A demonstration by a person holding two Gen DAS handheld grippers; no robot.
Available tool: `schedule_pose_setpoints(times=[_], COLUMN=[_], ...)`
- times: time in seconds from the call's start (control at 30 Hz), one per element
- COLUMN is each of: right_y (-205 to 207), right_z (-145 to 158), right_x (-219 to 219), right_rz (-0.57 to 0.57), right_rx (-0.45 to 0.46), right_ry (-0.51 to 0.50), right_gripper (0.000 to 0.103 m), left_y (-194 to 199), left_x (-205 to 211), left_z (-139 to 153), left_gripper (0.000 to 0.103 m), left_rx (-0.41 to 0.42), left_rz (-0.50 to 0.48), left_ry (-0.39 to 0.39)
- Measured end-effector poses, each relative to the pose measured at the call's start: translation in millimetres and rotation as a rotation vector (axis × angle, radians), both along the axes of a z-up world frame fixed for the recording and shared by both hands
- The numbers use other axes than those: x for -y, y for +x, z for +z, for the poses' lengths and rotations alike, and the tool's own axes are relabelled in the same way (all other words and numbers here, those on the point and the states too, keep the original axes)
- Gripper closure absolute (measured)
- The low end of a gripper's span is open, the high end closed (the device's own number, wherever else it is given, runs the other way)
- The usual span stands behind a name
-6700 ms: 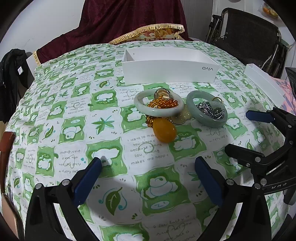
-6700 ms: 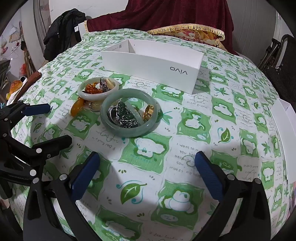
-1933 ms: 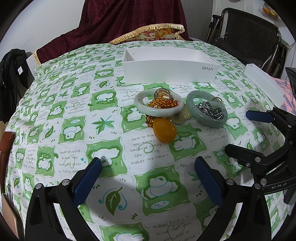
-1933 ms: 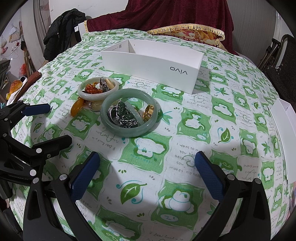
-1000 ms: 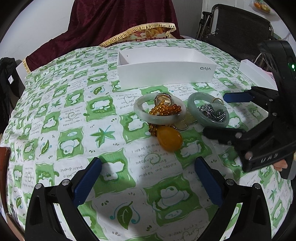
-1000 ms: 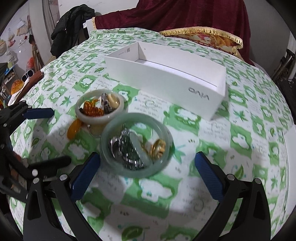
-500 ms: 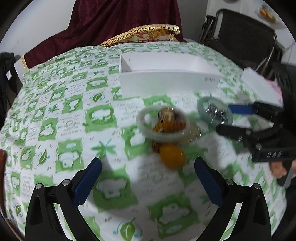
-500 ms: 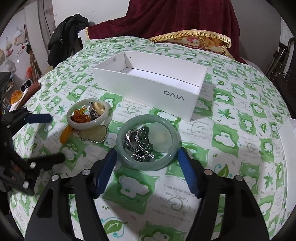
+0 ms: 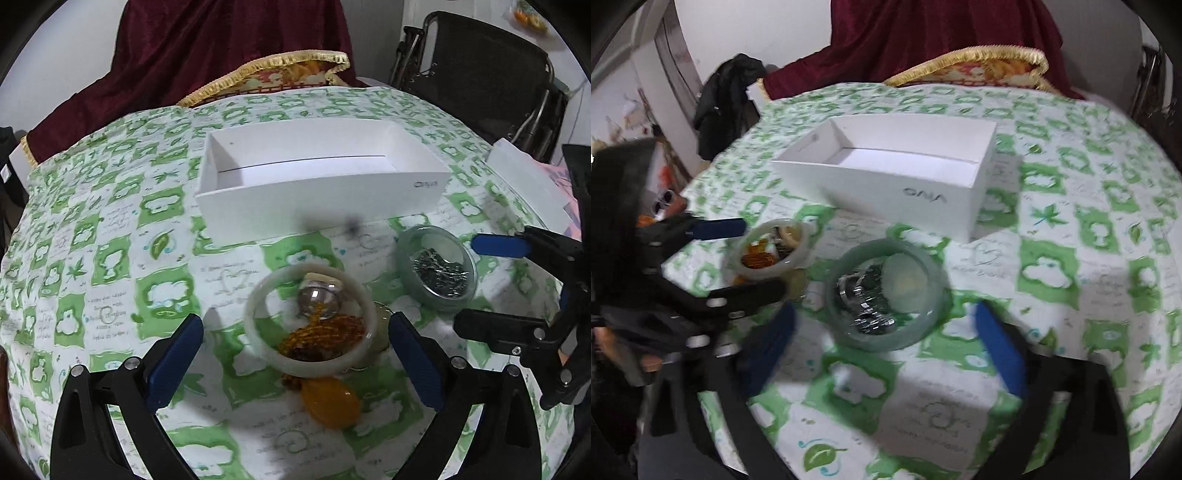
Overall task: Organize jewelry
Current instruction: 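Move the right tool to the green jade bangle and close around it, then lift the green jade bangle with the right tool while the left tool grasps the pale bangle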
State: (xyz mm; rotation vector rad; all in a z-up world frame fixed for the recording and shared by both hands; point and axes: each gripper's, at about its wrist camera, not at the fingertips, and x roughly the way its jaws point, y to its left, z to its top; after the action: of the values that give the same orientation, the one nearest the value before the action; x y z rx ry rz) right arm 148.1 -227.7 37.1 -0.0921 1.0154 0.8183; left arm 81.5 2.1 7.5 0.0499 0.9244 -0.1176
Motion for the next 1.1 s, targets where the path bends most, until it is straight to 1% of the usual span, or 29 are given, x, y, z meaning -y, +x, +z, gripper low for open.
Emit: schedule_pose_setpoints(times=[0.03,0.13,0.3,0.33,0.37,0.43,0.47,0.5,0.53,0.57,0.6,0.63,0.7,0.87,0.97,1.1], right_y=[-1,-4,-2,-1,-1,0,-1,-2,-5,-7,-8,-10,-11,-11,-11,-12], right_z=[0,0,0,0,0,0,0,-1,-1,-1,-1,0,0,0,0,0], right_x=[0,-3,1,0,-2,-8,-10,-14,-19,-22,-24,-25,-26,-24,-26,-27], right_rz=[-0.003,-0.002,-0.036,-0.04,-0.039,-0.028,-0.022,-0.011,0.005,0.011,0.014,0.017,0.021,0.021,0.025,0.023], right_rx=[0.002,0.016,0.023,0.024,0.028,0.043,0.049,0.062,0.078,0.098,0.107,0.123,0.13,0.123,0.128,0.136], right_ry=[-0.001,-0.018,-0.016,-0.017,-0.025,-0.053,-0.064,-0.081,-0.102,-0.124,-0.135,-0.148,-0.149,-0.138,-0.152,-0.156], right_gripper=[0.004,0.004,0.005,0.005,0.005,0.005,0.006,0.01,0.017,0.02,0.028,0.033,0.033,0.033,0.032,0.033], left_y=[-1,-1,1,3,5,7,6,4,2,-1,-3,-4,-7,-5,-5,-9], left_x=[-2,-9,-6,-5,-6,-9,-9,-8,-7,-5,-3,-2,0,-3,-4,-2], left_z=[0,1,1,1,0,-1,-1,-1,0,1,1,1,1,-1,0,2], left_gripper=[0.003,0.015,0.015,0.013,0.012,0.012,0.015,0.019,0.027,0.033,0.033,0.033,0.033,0.031,0.033,0.033], left_rx=[0.008,0.019,0.03,0.027,0.018,0.001,0.003,0.006,0.01,0.014,0.017,0.02,0.028,0.024,0.024,0.043], left_rz=[0.01,0.012,0.006,0.01,0.014,0.014,0.013,0.007,-0.003,-0.013,-0.019,-0.02,-0.022,-0.012,-0.013,-0.004], left_ry=[0.008,-0.009,0.005,0.001,-0.009,-0.045,-0.048,-0.048,-0.053,-0.057,-0.058,-0.052,-0.041,-0.056,-0.058,-0.039])
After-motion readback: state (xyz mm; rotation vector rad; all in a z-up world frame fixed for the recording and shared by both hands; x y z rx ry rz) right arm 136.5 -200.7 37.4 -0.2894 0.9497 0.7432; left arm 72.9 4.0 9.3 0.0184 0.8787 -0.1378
